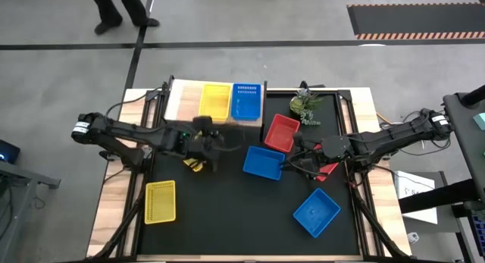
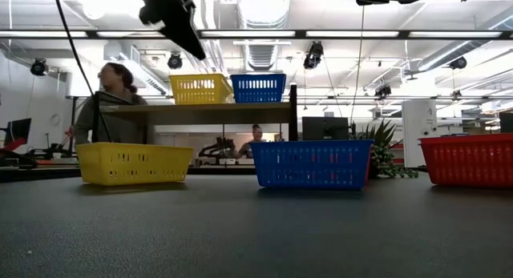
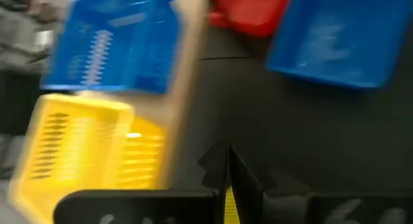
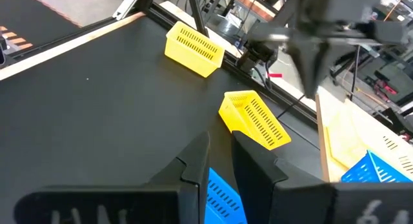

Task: Stack baskets on shelf by color
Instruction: Stack the top yellow bin on top of the yellow bin on the shelf

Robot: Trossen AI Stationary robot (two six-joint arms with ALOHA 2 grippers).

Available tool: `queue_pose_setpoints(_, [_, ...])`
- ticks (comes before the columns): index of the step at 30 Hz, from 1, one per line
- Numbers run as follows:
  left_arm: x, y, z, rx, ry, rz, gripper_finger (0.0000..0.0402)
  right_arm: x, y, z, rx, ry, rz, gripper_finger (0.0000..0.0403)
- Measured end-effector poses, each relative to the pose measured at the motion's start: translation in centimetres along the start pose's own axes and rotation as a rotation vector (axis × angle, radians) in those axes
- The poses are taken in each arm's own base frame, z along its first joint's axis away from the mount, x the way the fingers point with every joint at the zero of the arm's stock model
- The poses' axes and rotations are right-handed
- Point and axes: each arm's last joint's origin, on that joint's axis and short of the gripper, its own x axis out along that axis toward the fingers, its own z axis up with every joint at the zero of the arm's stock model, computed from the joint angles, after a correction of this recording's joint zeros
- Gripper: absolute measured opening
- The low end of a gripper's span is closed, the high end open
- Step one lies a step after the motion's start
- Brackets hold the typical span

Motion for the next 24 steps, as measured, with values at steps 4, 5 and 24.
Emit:
queue_pose_setpoints(4, [-1.1,-1.9,-0.3,0.031,0.0,-0.166,0.0,0.0,0.0,0.0,0.0,0.0,0.0,0.0058])
queue_pose_setpoints(5, [-1.3,-2.2,-0.5,0.051,0.014,-0.205,0.0,0.0,0.0,0.0,0.0,0.0,0.0,0.0058])
queue_pose_setpoints(24, [-0.9,-4.2,-7.7,0.199,0.536,-0.512,0.0001,0.0,0.0,0.1,-0.006,-0.007,-0.003,0.0058])
